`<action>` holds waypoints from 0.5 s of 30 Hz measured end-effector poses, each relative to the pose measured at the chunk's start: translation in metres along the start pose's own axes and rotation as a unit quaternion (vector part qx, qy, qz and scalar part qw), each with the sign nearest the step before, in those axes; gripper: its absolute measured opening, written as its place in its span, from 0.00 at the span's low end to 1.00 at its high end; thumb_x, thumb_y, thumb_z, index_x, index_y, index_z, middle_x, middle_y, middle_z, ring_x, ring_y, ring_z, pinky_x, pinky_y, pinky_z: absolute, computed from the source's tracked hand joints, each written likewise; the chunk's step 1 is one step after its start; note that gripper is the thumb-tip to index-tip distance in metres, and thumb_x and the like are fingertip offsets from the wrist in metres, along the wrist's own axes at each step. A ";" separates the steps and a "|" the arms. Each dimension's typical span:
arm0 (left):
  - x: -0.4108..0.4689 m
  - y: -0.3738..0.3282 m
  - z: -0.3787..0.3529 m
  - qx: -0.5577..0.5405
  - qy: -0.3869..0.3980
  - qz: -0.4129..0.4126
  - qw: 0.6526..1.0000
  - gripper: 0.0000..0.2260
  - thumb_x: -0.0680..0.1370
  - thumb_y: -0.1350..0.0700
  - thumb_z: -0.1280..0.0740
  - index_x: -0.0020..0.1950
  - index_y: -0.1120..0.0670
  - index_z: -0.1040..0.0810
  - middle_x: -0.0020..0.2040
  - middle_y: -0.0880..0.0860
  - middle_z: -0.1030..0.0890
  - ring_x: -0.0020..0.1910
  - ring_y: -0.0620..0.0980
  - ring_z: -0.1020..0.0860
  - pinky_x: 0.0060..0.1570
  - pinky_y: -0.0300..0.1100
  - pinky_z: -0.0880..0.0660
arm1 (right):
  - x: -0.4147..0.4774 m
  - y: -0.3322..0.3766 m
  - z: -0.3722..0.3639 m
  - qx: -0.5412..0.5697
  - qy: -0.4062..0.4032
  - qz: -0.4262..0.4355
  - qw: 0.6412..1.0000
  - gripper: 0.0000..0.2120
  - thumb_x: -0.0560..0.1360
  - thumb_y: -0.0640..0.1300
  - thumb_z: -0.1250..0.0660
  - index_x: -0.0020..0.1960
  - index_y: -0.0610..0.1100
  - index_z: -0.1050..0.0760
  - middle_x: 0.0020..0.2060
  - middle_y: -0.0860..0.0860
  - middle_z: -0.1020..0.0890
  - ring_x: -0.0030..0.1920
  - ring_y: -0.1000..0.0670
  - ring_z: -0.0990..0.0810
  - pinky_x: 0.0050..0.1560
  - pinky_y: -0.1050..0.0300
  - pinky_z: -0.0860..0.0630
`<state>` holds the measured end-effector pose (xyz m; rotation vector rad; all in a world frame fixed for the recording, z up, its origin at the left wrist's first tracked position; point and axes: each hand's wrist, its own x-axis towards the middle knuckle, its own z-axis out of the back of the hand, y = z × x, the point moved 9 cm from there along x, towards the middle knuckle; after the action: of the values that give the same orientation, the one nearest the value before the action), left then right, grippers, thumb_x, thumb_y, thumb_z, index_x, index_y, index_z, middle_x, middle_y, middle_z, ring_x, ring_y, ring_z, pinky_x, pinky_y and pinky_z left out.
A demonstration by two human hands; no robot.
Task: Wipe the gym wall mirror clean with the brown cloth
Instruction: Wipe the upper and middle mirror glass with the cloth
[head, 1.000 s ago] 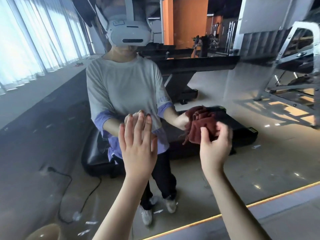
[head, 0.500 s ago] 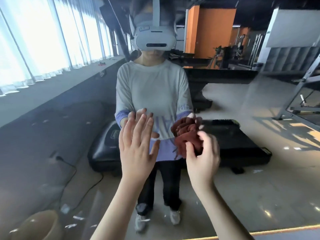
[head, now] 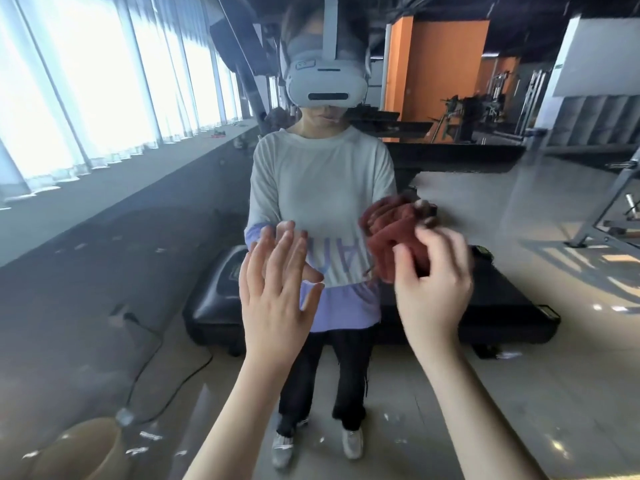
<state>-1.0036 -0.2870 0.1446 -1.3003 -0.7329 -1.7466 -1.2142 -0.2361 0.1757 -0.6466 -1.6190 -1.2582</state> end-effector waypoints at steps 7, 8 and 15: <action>0.001 -0.013 -0.013 -0.003 0.004 -0.010 1.000 0.29 0.75 0.50 0.29 0.74 0.56 0.31 0.74 0.56 0.30 0.74 0.61 0.34 0.73 0.56 0.37 | -0.026 -0.001 -0.006 -0.012 0.032 -0.028 0.999 0.09 0.70 0.35 0.28 0.51 0.36 0.19 0.50 0.40 0.20 0.49 0.39 0.23 0.50 0.55 0.30; 0.001 -0.013 -0.013 -0.002 0.001 -0.012 1.000 0.29 0.75 0.51 0.27 0.73 0.56 0.31 0.73 0.57 0.28 0.73 0.61 0.34 0.73 0.56 0.37 | -0.027 0.003 -0.009 -0.014 0.052 -0.003 0.999 0.09 0.70 0.35 0.28 0.51 0.36 0.19 0.49 0.41 0.19 0.48 0.41 0.23 0.49 0.55 0.29; 0.001 -0.017 -0.009 0.002 -0.013 -0.007 1.000 0.29 0.73 0.54 0.25 0.72 0.57 0.29 0.71 0.59 0.26 0.73 0.61 0.34 0.71 0.57 0.36 | -0.026 -0.047 0.023 0.005 -0.033 -0.149 0.988 0.09 0.70 0.37 0.30 0.50 0.38 0.24 0.47 0.40 0.22 0.46 0.38 0.21 0.44 0.61 0.33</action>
<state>-1.0229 -0.2866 0.1430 -1.3189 -0.7622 -1.7421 -1.2512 -0.2262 0.1312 -0.4528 -1.8248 -1.4543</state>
